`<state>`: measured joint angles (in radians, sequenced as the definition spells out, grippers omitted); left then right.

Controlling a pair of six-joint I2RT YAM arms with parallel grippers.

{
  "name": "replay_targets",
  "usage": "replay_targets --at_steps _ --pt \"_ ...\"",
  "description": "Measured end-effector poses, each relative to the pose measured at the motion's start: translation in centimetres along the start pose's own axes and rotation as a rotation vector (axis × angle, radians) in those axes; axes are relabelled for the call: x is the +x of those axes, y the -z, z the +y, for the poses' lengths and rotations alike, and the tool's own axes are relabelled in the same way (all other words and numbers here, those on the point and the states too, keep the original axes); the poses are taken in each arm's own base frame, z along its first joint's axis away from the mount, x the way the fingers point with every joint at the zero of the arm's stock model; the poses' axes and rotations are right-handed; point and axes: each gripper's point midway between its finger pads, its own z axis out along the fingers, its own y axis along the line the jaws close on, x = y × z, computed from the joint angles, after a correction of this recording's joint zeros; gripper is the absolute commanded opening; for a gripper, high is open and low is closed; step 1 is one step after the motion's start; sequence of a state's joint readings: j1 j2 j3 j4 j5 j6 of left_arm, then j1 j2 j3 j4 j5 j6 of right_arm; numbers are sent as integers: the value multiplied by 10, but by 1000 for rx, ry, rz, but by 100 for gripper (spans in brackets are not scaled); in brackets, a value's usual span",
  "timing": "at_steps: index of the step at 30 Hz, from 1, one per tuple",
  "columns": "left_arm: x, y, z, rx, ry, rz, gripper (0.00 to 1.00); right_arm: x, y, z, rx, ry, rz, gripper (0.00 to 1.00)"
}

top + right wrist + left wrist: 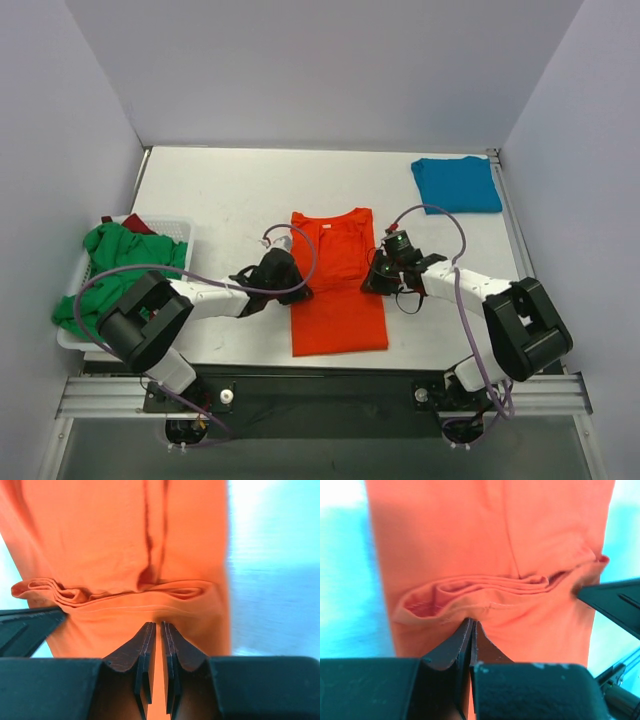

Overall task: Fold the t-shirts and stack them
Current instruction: Fold the folded rectangular tshirt in 1/3 of the way

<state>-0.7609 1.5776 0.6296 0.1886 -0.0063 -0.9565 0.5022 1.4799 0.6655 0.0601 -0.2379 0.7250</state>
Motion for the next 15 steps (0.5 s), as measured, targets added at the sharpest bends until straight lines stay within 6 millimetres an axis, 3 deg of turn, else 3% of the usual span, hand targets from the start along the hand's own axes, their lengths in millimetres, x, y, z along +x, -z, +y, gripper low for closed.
replay_targets --at_steps 11,15 --pt "-34 6 33 -72 23 -51 4 -24 9 -37 44 -86 -21 13" --pt "-36 8 35 -70 16 -54 4 -18 2 -44 62 -82 13 12"
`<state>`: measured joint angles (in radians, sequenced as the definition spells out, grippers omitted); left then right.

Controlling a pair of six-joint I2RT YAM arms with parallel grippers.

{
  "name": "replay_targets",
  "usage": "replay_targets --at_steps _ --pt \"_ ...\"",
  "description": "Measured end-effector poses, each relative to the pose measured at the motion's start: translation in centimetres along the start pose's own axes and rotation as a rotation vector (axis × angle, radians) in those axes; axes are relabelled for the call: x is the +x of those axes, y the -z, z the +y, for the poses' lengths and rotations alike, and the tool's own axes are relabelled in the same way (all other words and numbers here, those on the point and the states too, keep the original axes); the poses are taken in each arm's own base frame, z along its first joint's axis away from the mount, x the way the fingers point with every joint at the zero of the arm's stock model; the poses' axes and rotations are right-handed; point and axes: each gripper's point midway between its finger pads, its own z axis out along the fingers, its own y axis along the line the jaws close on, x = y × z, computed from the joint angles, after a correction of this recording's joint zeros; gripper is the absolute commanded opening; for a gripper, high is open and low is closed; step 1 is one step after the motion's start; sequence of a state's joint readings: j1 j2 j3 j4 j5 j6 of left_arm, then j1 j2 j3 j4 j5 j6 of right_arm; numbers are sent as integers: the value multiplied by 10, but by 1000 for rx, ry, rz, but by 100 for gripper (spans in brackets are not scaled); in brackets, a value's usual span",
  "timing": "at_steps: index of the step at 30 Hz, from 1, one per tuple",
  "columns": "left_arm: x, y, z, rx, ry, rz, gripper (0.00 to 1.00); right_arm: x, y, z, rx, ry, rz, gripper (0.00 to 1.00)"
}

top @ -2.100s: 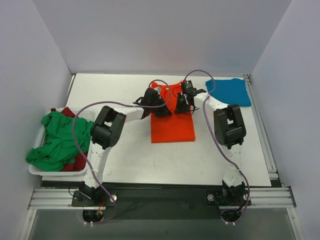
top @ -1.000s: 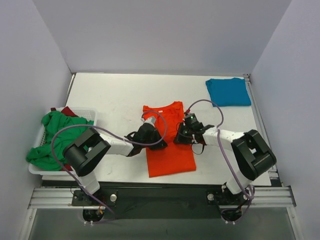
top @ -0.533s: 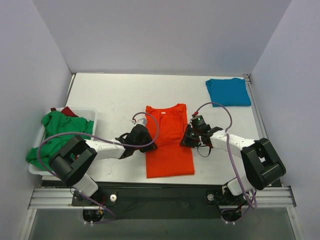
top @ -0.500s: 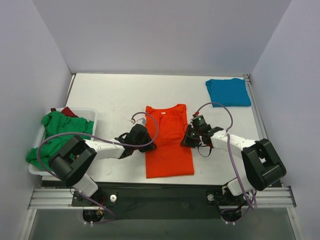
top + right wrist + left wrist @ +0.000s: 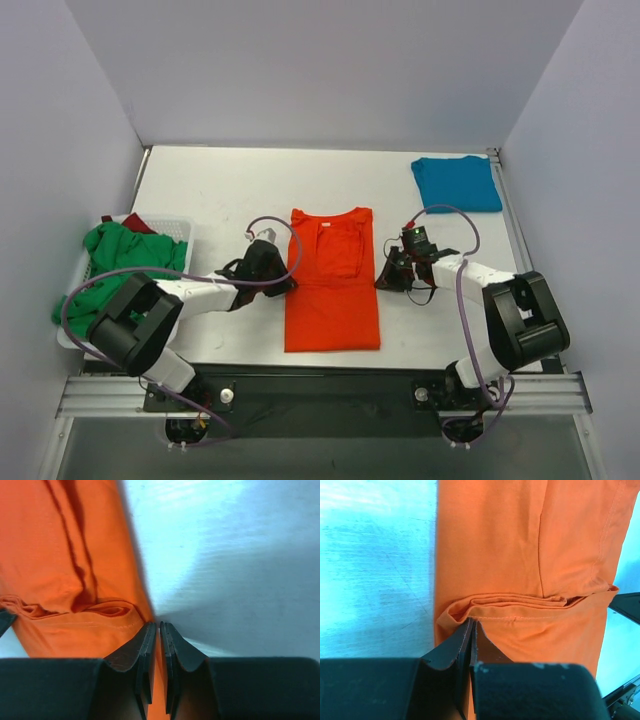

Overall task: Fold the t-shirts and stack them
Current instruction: Fold the folded rectangular tshirt in 1/3 of the way, then grab one side of the 2/3 rectangular tshirt with both arms

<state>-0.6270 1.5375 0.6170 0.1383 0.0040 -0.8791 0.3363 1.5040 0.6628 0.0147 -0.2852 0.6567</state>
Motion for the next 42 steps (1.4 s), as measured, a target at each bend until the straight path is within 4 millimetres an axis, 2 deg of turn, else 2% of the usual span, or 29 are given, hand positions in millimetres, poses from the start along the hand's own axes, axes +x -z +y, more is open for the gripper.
replay_targets --at_steps 9,14,21,25,30,38,40,42 --pt "-16 12 5 3 -16 -36 7 0 -2 3 -17 0 1 12" --pt "-17 12 10 -14 -20 -31 6 2 8 -1 5 3 -10 13" --pt "-12 8 17 -29 -18 -9 6 7 23 23 -28 77 -38 13" --pt "-9 6 19 -33 -18 5 6 13 18 33 -27 110 -18 13" --pt "-8 5 19 -33 -17 9 6 14 1 14 28 64 19 13" --pt "-8 5 19 -33 -17 9 6 2 -7 18 -49 -19 45 13" --pt "-8 7 19 -35 -25 11 8 2 -6 18 -55 -21 40 15" --pt "-8 13 19 -38 -35 13 15 4 -3 17 -58 -24 35 21"
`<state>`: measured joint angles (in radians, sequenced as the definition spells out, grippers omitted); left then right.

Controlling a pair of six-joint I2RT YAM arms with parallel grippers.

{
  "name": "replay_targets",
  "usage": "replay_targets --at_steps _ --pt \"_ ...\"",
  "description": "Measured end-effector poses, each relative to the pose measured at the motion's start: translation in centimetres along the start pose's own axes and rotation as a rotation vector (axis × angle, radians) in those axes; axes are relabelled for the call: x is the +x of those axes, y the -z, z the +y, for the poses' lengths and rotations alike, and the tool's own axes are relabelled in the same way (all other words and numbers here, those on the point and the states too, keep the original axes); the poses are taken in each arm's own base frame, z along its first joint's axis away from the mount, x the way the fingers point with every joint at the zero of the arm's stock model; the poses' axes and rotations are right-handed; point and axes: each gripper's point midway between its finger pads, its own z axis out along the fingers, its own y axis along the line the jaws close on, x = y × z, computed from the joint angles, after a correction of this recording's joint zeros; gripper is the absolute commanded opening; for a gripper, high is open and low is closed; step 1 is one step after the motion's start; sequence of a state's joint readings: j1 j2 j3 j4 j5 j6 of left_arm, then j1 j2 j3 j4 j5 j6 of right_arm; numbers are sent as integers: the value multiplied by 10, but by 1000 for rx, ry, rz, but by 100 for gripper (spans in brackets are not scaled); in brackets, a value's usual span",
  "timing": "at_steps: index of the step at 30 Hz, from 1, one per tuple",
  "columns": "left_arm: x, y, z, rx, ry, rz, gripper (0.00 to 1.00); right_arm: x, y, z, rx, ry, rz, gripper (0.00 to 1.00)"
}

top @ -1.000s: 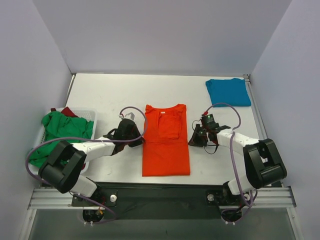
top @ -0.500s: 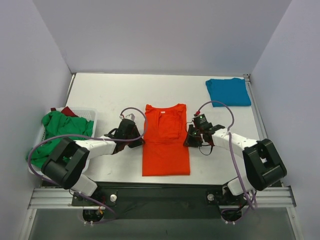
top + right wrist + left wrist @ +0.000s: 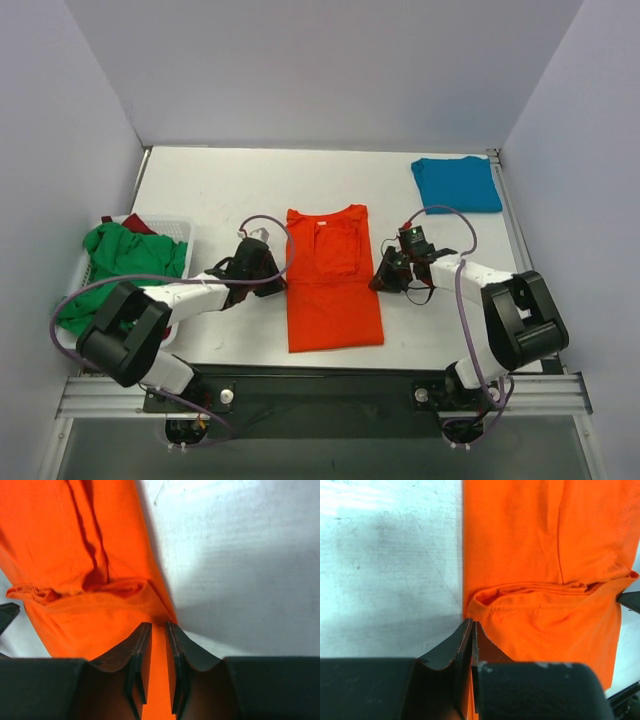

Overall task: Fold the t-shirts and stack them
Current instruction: Grab one side of the 2/3 rectangular tshirt with both arms

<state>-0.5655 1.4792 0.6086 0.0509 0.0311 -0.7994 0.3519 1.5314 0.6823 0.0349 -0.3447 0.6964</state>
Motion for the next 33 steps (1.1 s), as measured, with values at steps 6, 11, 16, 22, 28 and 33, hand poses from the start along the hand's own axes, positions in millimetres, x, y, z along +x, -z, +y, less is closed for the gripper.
replay_targets --at_steps 6,11,16,22,28,33 --pt "-18 37 -17 42 -18 -51 32 -2 38 9 -42 6 -60 33" --pt "-17 70 -27 132 -7 -86 36 12 69 18 -133 13 -117 27" --pt "34 81 -16 185 11 9 35 77 67 12 -163 48 -6 23" --pt "91 88 -18 224 -15 131 35 118 56 -23 -103 5 58 22" --pt "117 85 1 176 -2 181 34 126 51 -36 -89 -23 49 21" --pt "115 93 4 168 10 158 35 126 55 -40 -86 -25 25 23"
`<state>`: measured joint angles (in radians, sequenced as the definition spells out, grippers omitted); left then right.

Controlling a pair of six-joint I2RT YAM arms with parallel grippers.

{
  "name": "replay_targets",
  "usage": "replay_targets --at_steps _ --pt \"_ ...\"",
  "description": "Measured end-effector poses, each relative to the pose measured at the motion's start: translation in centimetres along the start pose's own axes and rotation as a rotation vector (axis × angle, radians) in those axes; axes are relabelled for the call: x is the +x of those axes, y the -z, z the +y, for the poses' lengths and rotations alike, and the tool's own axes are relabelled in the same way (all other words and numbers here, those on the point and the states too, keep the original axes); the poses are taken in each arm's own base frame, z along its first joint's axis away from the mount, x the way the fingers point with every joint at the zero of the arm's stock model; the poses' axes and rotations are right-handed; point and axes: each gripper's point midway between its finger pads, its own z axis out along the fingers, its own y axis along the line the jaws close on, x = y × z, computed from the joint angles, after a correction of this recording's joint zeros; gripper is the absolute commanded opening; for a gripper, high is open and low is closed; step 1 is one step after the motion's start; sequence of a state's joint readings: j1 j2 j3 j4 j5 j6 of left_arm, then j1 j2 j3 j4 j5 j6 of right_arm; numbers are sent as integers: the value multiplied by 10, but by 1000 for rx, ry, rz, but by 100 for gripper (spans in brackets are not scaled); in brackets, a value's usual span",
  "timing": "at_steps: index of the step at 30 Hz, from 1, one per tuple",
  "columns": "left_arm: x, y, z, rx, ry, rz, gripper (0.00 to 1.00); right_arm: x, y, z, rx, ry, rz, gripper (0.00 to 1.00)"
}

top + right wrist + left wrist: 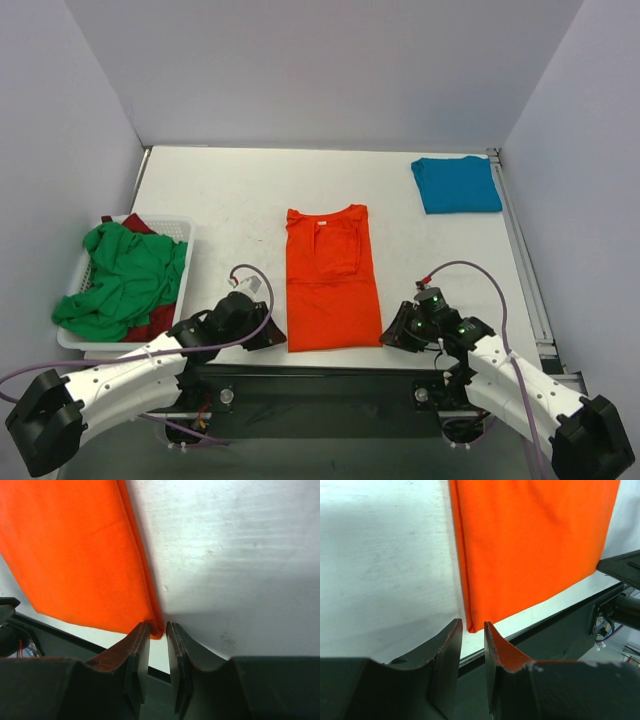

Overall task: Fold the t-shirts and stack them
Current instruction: Grab one side of the 2/3 rectangular tshirt with both arms

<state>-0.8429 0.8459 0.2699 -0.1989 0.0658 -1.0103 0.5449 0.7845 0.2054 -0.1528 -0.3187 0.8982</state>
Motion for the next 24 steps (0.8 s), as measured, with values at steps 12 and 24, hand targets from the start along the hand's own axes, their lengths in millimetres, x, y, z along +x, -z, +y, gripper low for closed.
replay_targets --at_steps 12,24 --pt "13 7 13 -40 2 33 48 8 9 -10 30 -37 -1 32" --pt "30 -5 -1 17 12 70 46 16 0 7 -33 -43 17 29"
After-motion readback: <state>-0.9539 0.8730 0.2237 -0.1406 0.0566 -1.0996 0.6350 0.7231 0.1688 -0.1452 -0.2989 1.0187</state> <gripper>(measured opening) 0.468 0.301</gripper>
